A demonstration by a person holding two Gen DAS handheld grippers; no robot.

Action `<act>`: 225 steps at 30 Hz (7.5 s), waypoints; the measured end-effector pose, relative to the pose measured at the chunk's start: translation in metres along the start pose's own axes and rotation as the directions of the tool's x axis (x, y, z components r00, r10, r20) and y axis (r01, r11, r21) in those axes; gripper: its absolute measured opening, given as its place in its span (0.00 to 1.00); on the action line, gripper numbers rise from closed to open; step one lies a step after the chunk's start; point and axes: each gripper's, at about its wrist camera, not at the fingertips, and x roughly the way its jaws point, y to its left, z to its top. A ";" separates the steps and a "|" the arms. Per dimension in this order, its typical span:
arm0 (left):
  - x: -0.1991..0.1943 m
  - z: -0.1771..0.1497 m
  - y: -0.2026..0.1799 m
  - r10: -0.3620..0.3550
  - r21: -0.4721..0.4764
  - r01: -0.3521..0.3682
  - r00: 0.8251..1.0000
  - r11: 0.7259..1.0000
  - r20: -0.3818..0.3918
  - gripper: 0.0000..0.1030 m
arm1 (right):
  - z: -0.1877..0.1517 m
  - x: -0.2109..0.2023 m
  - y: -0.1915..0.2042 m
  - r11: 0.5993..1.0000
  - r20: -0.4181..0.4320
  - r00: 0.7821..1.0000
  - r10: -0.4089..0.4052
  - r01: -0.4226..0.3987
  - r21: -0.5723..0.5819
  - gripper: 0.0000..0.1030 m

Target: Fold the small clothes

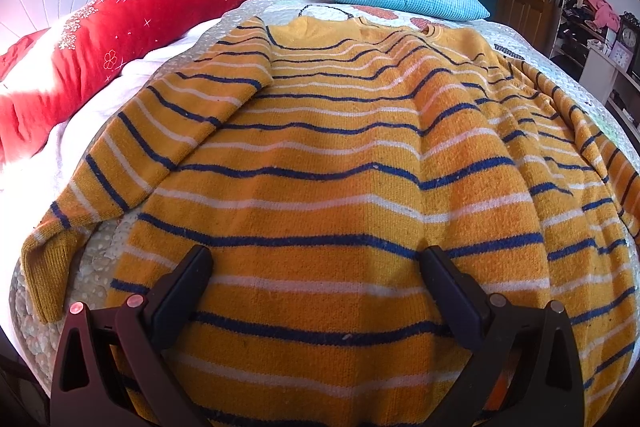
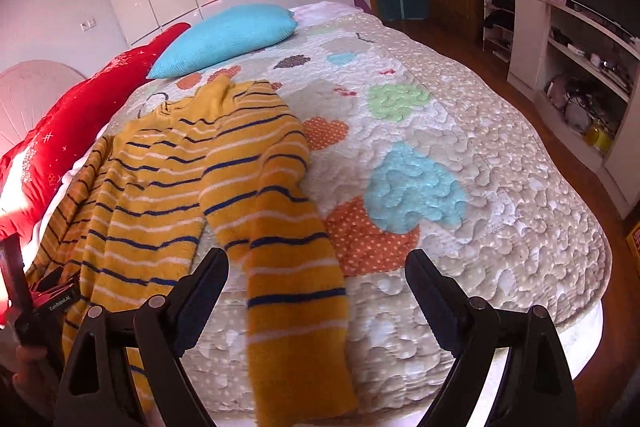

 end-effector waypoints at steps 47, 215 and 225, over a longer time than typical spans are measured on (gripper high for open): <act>-0.046 0.101 0.342 0.376 -0.366 -0.405 0.914 0.838 -0.151 0.12 | -0.050 0.013 0.147 0.972 -0.091 0.996 0.010 -0.031 -0.232 0.91; -0.126 -0.030 -0.005 -0.213 -0.053 0.208 0.970 0.977 -0.117 0.72 | -0.048 0.026 -0.046 0.901 -0.098 0.929 0.356 -0.313 0.299 0.12; -0.121 -0.021 -0.007 -0.196 -0.045 0.192 0.973 0.980 -0.119 0.72 | 0.010 -0.031 -0.156 0.917 0.087 0.995 -0.056 0.016 0.400 0.09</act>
